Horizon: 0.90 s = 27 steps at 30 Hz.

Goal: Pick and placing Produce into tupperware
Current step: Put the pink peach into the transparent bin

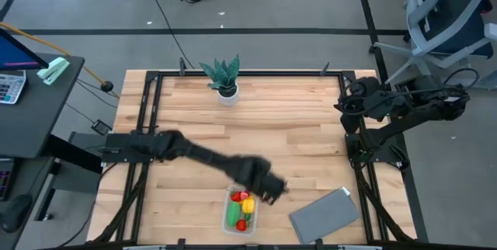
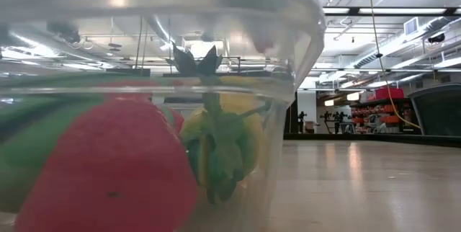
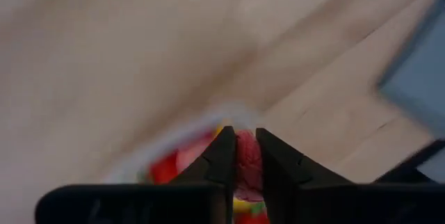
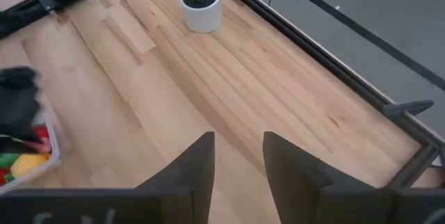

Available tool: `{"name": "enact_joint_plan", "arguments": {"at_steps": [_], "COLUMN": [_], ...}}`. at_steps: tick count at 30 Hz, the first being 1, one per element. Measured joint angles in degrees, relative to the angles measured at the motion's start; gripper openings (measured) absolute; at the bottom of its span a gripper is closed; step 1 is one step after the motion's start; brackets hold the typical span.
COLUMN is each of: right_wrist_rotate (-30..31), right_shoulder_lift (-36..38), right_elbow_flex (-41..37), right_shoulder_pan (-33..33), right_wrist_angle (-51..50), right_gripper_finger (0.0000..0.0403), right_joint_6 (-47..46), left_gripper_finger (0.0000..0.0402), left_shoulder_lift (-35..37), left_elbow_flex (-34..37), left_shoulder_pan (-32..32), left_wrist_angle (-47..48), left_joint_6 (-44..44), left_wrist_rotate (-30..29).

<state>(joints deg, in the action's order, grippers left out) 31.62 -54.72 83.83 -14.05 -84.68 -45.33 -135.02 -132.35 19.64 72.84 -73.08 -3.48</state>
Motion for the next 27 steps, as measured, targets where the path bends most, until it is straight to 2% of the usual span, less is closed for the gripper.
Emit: {"name": "enact_joint_plan", "arguments": {"at_steps": [6,11,16,27], "right_wrist_rotate": [0.0,-0.6,-1.0,-1.2], "right_shoulder_lift": [0.0,0.0,0.0,0.0], "right_elbow_flex": [0.0,0.0,0.0,0.0], "right_shoulder_pan": [0.0,0.0,0.0,0.0], "right_wrist_angle": [0.0,0.0,0.0,0.0], "right_gripper_finger": [0.0130,0.0130,0.0128,0.0128], "right_joint_6": [3.4,3.9,5.7,6.4], "left_gripper_finger": [0.0051,0.0043,0.0066,0.0122], "left_shoulder_lift": [-0.6,-0.6,-1.0,-2.3], "left_elbow_flex": [0.0,0.0,0.0,0.0], "left_shoulder_pan": [7.1,11.0,13.8,14.1], "left_wrist_angle": [4.6,1.5,1.5,1.1], "left_joint_6": [-21.9,-34.4,-39.3,-39.6], "left_wrist_rotate": [-4.1,-4.2,-4.2,-4.2]}}
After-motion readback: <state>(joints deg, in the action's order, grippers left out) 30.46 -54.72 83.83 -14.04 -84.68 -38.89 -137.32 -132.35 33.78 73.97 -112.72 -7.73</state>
